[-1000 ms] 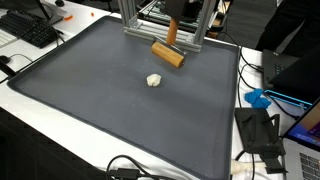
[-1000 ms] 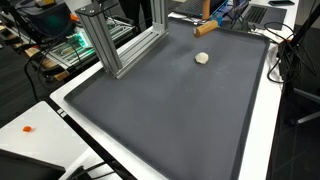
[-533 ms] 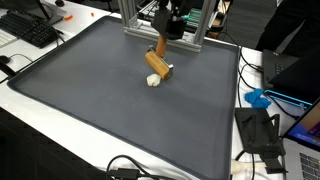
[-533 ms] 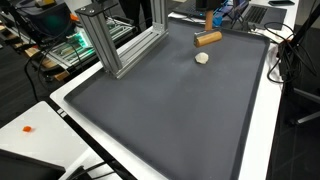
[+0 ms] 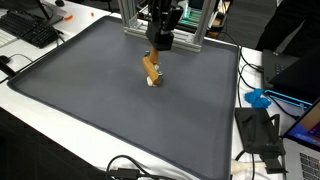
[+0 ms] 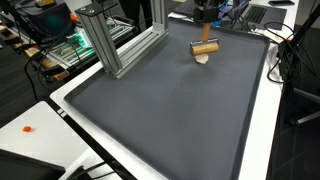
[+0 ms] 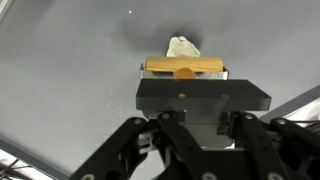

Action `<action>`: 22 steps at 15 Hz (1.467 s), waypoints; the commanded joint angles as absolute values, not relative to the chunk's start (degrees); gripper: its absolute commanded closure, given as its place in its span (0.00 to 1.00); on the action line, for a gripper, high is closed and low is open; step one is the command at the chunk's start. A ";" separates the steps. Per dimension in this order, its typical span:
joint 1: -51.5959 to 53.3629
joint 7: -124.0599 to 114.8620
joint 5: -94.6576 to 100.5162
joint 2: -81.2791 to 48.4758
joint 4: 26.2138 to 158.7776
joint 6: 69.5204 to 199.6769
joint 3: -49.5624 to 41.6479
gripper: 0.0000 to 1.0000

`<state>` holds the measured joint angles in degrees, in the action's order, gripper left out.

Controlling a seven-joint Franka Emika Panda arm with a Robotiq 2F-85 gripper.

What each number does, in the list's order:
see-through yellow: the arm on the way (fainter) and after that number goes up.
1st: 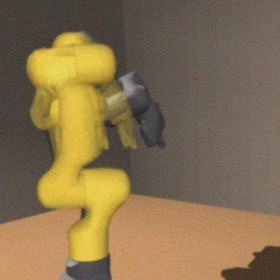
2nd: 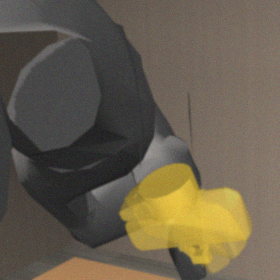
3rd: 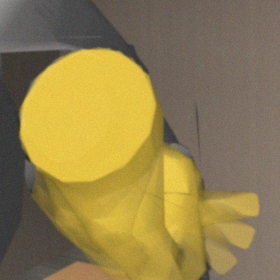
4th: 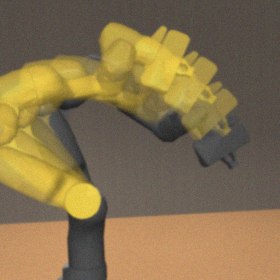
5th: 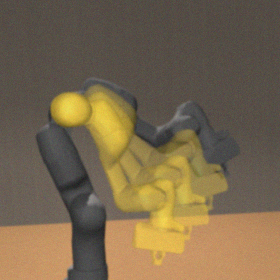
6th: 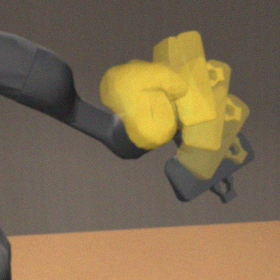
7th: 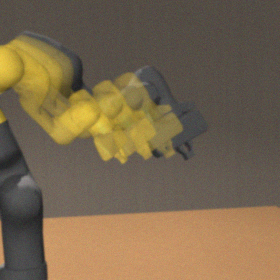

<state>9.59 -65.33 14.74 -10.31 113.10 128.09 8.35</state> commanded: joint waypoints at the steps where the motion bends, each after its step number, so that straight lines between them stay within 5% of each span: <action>1: 10.99 -68.58 15.01 -10.91 113.12 128.47 6.77 0.78; 22: 11.97 -68.13 10.43 -10.94 116.53 132.49 6.67 0.78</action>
<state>11.25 -67.74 9.09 -11.69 114.73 128.80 7.75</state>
